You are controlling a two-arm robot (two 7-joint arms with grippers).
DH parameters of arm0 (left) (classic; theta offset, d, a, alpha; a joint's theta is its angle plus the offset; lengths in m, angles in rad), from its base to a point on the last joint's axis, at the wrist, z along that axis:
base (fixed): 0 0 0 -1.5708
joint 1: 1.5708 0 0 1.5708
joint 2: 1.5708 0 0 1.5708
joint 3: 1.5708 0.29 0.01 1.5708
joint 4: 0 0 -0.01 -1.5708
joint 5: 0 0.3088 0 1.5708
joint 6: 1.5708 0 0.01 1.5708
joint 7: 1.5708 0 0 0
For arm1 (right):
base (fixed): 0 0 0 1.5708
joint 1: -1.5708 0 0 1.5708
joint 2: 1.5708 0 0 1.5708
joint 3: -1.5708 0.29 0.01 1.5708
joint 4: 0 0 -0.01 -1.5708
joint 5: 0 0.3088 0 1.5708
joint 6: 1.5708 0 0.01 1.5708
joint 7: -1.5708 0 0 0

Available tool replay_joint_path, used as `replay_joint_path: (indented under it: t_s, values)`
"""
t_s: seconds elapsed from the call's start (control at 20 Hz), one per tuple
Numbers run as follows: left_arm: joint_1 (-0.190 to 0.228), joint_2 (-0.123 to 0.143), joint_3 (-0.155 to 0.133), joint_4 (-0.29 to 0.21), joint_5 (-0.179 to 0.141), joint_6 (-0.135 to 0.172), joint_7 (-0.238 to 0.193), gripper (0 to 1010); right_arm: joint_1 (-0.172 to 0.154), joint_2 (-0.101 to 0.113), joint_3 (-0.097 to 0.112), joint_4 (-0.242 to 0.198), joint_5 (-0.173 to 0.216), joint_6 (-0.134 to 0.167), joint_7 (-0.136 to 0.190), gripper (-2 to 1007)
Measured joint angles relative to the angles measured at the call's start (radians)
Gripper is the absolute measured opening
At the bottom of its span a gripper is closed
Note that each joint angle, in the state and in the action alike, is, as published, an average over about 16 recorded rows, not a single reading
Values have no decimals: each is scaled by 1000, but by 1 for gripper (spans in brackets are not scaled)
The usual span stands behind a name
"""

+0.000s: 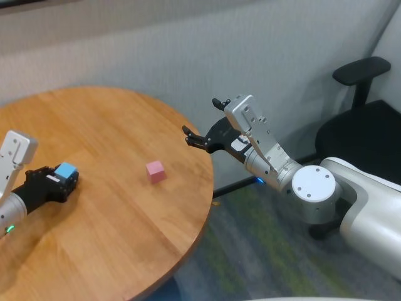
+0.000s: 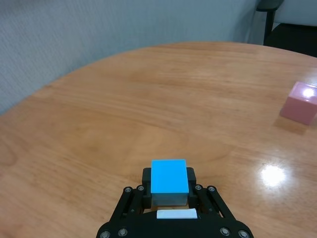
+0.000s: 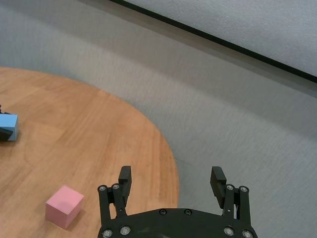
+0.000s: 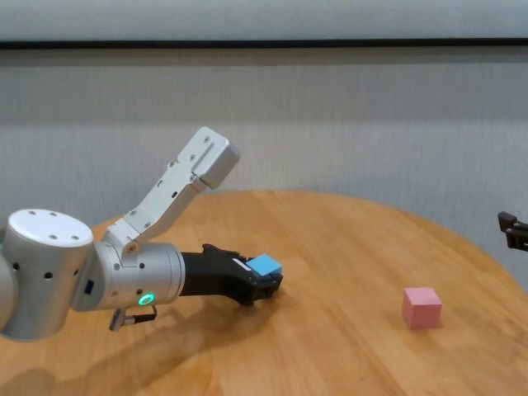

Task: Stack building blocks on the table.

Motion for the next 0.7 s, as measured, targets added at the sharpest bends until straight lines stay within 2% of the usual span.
replay_joint_path:
  t_s: [0.2, 0.35, 0.55, 0.7]
  values:
    - [-17, -10, -5, 40, 8, -14, -2, 408, 0, 0, 0, 0, 0, 0, 0, 1005]
    - [-18, -9, -12, 41, 10, -15, -9, 440, 0, 0, 0, 0, 0, 0, 0, 1005]
    - [-2, 5, -24, -2, 6, -4, -23, 517, 0, 0, 0, 0, 0, 0, 0, 1005]
    - [24, 26, -36, -65, -3, 12, -37, 598, 0, 0, 0, 0, 0, 0, 0, 1005]
